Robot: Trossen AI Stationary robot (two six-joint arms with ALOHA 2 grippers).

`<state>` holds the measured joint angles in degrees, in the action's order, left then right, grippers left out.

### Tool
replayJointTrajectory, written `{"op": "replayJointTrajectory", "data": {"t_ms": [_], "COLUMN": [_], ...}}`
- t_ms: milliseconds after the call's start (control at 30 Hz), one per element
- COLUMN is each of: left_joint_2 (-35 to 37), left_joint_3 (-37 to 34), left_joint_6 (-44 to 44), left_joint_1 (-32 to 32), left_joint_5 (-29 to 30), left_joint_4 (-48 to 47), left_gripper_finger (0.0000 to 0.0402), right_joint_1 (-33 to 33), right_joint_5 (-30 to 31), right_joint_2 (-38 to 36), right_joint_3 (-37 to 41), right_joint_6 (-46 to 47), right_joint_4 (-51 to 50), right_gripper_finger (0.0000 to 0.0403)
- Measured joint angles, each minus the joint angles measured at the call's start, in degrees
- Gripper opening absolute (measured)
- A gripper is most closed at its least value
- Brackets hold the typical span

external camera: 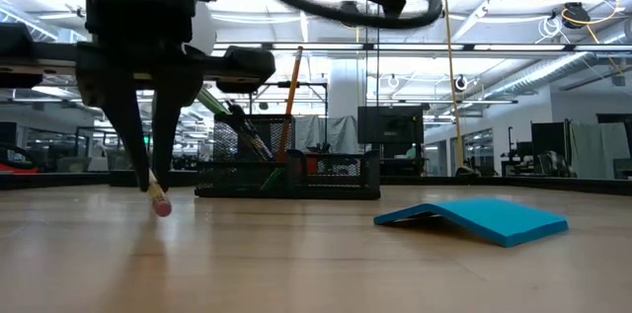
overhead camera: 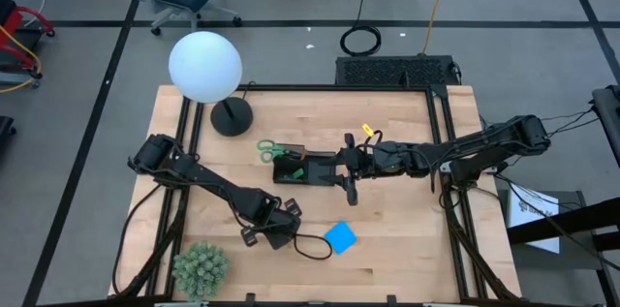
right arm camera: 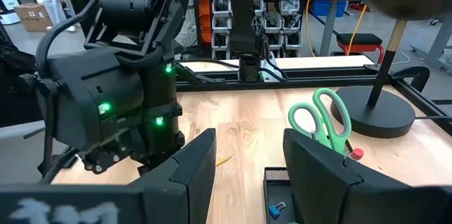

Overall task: Pick and place office supplies into organizer
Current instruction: Put the yellow pencil into the black desk organizer

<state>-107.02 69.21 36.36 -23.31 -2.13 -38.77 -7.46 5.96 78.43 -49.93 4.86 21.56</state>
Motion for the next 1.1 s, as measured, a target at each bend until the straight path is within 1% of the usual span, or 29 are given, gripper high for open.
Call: {"op": "replayJointTrajectory", "data": {"t_ms": [200,500,700,867,1100], "left_joint_2": [0.04,0.15,0.39,3.60,11.44], "left_joint_3": [0.02,0.11,0.13,0.20,0.22], "left_joint_6": [-0.87,-3.20,-4.46,-5.47,-7.83], "left_joint_1": [-0.02,0.00,-0.02,-0.01,1.14], "left_joint_5": [0.43,3.39,3.69,3.79,5.29], "left_joint_4": [-0.48,-1.83,-2.38,-2.59,-0.74], "left_gripper_finger": [0.0000,0.0000,0.0000,0.0000,0.0000], "right_joint_1": [0.00,0.00,-0.01,-0.02,-0.02], "right_joint_5": [0.00,0.00,0.00,0.00,0.00], "right_joint_2": [0.00,0.00,0.00,0.00,0.00], "right_joint_3": [0.00,0.00,0.00,0.00,0.00], "right_joint_6": [0.02,0.00,0.01,0.01,0.00], "right_joint_4": [0.02,0.01,0.02,0.04,0.50], "right_gripper_finger": [0.0155,0.0155,0.0155,0.0155,0.0155]}}
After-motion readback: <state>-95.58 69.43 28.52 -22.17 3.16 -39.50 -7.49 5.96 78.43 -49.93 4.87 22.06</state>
